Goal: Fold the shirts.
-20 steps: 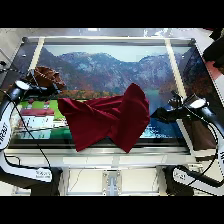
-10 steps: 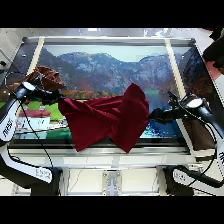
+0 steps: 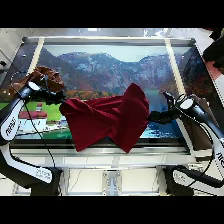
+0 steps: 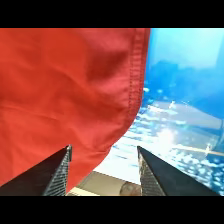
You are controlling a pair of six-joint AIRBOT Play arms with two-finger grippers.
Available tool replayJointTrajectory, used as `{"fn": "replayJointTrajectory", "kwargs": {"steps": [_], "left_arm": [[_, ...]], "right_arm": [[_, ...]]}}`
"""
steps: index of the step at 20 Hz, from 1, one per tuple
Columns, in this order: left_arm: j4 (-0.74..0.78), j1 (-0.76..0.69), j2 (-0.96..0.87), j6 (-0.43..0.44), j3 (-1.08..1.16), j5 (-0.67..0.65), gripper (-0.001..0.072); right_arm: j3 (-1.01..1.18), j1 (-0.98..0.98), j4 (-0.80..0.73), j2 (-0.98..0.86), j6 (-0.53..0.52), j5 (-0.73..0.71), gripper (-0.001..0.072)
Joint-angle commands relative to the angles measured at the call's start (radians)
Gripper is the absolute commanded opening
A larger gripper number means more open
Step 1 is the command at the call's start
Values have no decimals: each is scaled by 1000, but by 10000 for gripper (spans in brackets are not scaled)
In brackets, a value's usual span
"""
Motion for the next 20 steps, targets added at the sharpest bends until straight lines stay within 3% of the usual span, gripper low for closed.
{"fn": "replayJointTrajectory", "kwargs": {"steps": [1, 5, 6, 8, 10, 14, 17, 20], "left_arm": [[-2, -2, 1, 10, 1, -16, 14], [-2, -2, 2, 10, 1, -23, 14], [-2, -2, 2, 10, 1, -24, 14], [-2, -2, 11, 10, 1, -29, 13], [1, 0, 56, 11, 1, -43, 13], [3, 55, 302, 84, 1, -171, 13], [4, 139, 589, 124, 1, -250, 13], [6, 251, 901, 130, 1, -182, 13]], "right_arm": [[-2, 4, 64, -57, 15, 6, 454], [-2, 5, 150, -151, -18, -2, 453], [-1, 11, 182, -164, -40, -12, 402], [0, 31, 262, -163, -104, -42, 17], [21, 41, 351, -137, -197, 3, 12], [172, 40, 344, 60, -185, 231, 12], [345, 40, 319, 292, -77, 374, 12], [549, 40, 221, 531, 32, 372, 11]]}}
